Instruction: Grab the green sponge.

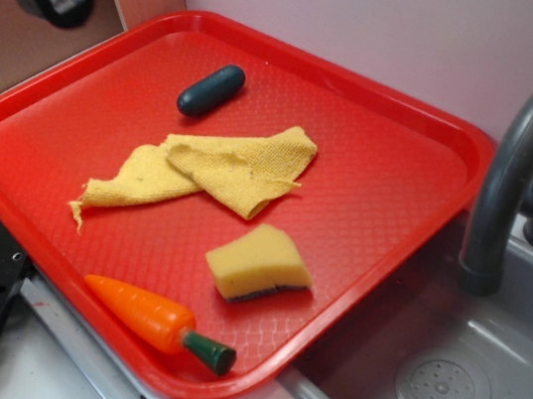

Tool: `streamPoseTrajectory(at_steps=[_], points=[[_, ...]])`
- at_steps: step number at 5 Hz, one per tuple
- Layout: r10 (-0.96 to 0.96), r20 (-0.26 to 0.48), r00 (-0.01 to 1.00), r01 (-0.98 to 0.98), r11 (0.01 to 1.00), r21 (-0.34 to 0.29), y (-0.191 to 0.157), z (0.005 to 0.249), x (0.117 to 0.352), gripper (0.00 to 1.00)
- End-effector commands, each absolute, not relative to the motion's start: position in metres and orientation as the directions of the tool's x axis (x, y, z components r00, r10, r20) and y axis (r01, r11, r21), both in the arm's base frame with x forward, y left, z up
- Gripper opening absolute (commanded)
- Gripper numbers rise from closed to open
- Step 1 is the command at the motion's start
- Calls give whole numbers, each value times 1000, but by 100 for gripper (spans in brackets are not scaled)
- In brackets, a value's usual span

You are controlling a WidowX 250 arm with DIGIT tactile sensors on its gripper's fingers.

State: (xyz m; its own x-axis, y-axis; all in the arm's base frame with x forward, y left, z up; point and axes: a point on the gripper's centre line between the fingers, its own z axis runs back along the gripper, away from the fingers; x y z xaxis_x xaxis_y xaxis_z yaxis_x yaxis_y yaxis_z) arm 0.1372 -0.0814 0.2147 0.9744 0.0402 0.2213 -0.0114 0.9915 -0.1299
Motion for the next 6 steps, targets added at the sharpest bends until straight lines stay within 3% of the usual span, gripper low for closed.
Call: streamPoseTrajectory(at_steps=[1, 4, 5, 6], points=[[-104, 244, 964, 138, 983, -125, -140, 173, 160, 100], [-152, 119, 981, 168, 976, -139, -160, 86, 179, 100], [-149, 88, 985, 158, 982, -105, -158, 71, 180, 100], [-169, 66, 983, 177, 974, -141, -158, 59, 180, 100]])
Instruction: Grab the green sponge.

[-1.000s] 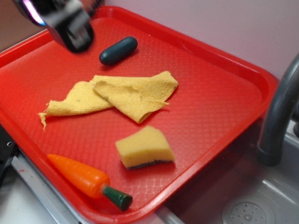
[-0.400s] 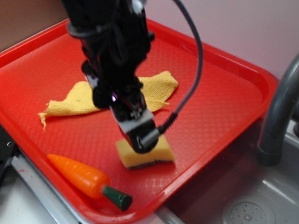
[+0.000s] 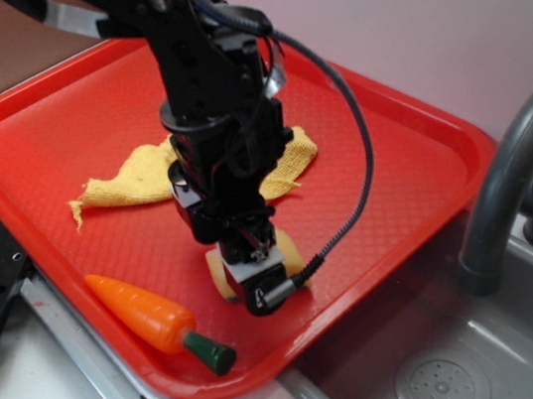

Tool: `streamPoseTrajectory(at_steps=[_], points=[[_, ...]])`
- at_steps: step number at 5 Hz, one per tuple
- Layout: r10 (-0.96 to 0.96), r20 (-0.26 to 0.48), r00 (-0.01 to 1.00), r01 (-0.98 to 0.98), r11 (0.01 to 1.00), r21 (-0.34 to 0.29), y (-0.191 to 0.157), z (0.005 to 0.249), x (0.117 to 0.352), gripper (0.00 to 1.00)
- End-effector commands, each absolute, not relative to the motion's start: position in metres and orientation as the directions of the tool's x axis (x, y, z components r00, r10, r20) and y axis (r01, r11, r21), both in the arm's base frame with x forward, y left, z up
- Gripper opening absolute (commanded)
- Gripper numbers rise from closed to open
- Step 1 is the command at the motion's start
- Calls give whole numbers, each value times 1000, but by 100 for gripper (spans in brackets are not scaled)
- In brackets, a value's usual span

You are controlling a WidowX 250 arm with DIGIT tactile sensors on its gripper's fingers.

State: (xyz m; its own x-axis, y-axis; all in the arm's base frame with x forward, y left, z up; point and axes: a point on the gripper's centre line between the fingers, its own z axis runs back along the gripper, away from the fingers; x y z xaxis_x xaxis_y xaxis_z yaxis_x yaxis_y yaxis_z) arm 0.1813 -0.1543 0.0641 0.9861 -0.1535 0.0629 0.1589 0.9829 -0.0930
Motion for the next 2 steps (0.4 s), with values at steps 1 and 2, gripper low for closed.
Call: streamPoseTrajectory(at_steps=[1, 2], points=[[-191, 43, 981, 195, 972, -130, -161, 45, 180, 100], [-217, 31, 976, 219, 968, -126, -163, 38, 178, 70]])
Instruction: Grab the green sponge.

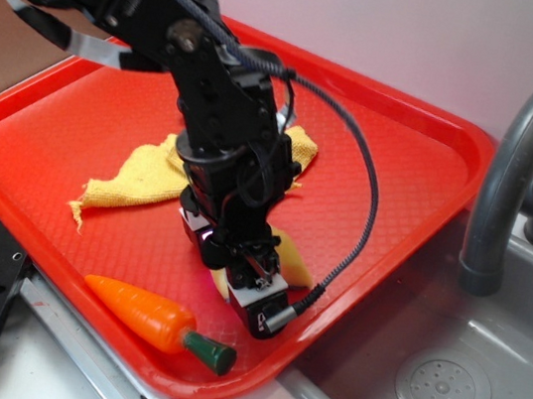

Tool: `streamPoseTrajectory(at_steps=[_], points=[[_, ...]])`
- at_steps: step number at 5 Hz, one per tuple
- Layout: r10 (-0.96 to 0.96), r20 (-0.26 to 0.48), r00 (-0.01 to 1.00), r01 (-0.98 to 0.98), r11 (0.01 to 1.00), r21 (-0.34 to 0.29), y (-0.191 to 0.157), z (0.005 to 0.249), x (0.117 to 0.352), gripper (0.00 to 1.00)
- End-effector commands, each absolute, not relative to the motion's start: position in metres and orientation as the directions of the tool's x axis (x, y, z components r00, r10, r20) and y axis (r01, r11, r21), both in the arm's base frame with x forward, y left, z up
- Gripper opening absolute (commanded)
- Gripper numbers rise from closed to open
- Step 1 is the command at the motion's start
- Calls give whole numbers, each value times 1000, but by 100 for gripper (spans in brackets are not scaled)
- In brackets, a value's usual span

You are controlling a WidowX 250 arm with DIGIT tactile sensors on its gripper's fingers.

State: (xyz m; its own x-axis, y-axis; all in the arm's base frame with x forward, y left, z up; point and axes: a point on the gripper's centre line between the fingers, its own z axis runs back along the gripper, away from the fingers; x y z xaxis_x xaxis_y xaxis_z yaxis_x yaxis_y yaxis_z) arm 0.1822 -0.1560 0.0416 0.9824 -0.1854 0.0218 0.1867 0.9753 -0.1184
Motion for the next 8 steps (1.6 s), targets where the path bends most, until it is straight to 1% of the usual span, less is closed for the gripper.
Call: streamPoseTrajectory(at_steps=[1, 2, 3, 4, 5, 6, 7, 8], points=[[-202, 48, 978, 205, 974, -92, -162, 42, 176, 0], [-178, 76, 981, 184, 978, -94, -158, 55, 172, 0], [-121, 99, 988, 130, 988, -85, -138, 105, 177, 0], [-110, 74, 991, 122, 976, -183, -90, 153, 185, 0], [-2, 121, 993, 24, 984, -177, -45, 203, 176, 0], [156, 159, 975, -115, 963, -243, 0, 230, 159, 0], [270, 224, 936, -221, 950, -220, 15, 236, 144, 0], [270, 224, 936, -221, 950, -220, 15, 236, 144, 100]])
